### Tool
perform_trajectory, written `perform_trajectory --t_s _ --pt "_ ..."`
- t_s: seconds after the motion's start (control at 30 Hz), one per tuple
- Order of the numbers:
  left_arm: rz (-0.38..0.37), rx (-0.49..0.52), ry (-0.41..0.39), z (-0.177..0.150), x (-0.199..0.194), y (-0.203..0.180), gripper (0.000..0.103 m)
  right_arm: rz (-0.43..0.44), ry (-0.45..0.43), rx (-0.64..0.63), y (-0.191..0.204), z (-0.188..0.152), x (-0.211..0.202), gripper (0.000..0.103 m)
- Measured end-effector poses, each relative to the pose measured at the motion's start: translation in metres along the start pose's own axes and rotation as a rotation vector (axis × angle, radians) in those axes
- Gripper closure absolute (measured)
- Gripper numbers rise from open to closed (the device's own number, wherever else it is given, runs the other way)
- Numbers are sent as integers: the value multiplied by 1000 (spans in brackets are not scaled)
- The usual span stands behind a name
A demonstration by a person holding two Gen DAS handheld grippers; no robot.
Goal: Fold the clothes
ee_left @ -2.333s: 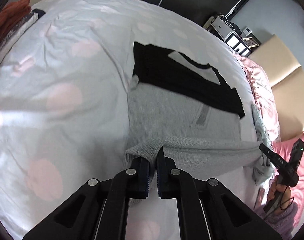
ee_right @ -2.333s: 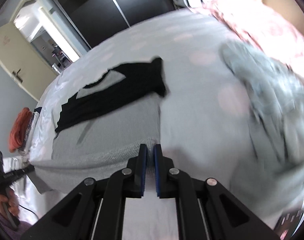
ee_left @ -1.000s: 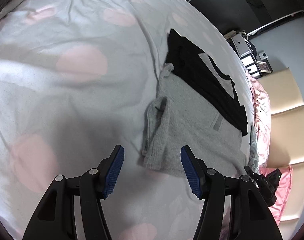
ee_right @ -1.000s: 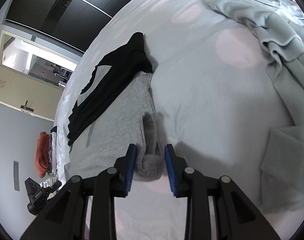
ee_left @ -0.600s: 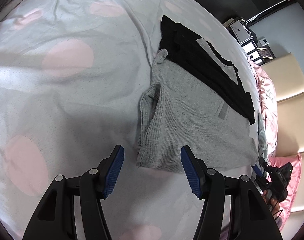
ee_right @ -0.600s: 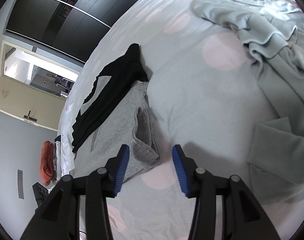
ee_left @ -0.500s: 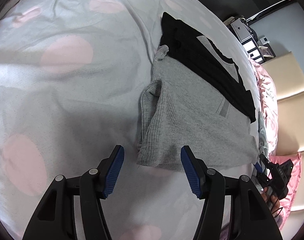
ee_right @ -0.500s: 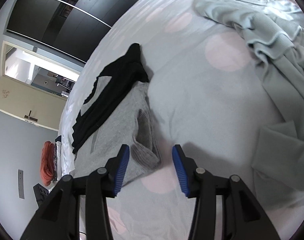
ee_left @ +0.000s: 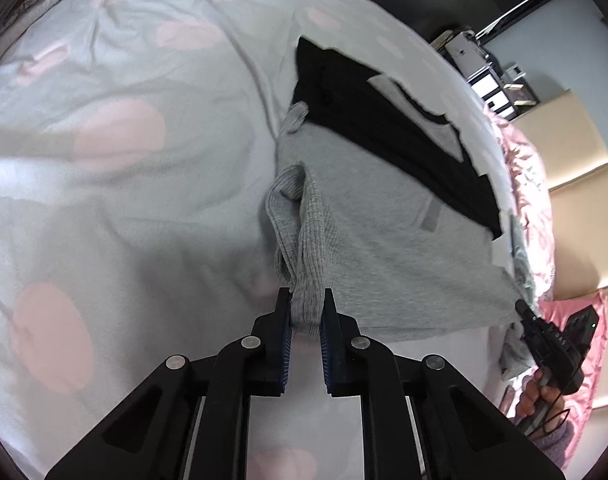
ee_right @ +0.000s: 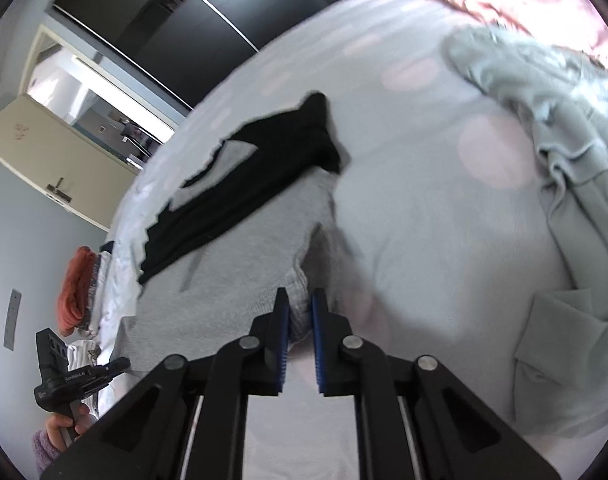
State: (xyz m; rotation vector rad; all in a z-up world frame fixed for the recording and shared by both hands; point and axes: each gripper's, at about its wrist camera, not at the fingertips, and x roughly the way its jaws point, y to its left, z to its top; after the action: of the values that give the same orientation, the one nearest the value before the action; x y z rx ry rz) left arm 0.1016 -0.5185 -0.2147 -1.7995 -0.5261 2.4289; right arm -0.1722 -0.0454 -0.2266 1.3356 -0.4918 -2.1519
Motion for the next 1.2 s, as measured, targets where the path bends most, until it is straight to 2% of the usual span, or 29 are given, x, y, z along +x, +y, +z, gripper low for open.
perform_trajectory --t_s 0.1,0.13,0.27,0.43,0.77,1.2 --pt "-36 15 -46 -3 -23 -9 93 39 -27 3 8 -4 -18 96" --pt "-57 10 -65 -6 -33 -10 99 57 -32 16 9 -5 -26 96" --pt "-151 -18 -143 -17 -75 -11 99 104 -80 45 16 -13 -61 96" --pt "-204 -68 -200 -41 -110 -7 99 131 -101 58 23 -33 -99 97" --pt "-239 -97 -310 -83 -165 -16 99 177 -151 105 16 -73 -156 97" --pt "-299 -60 -460 -121 -236 -42 99 245 -280 39 39 -91 -231 98"
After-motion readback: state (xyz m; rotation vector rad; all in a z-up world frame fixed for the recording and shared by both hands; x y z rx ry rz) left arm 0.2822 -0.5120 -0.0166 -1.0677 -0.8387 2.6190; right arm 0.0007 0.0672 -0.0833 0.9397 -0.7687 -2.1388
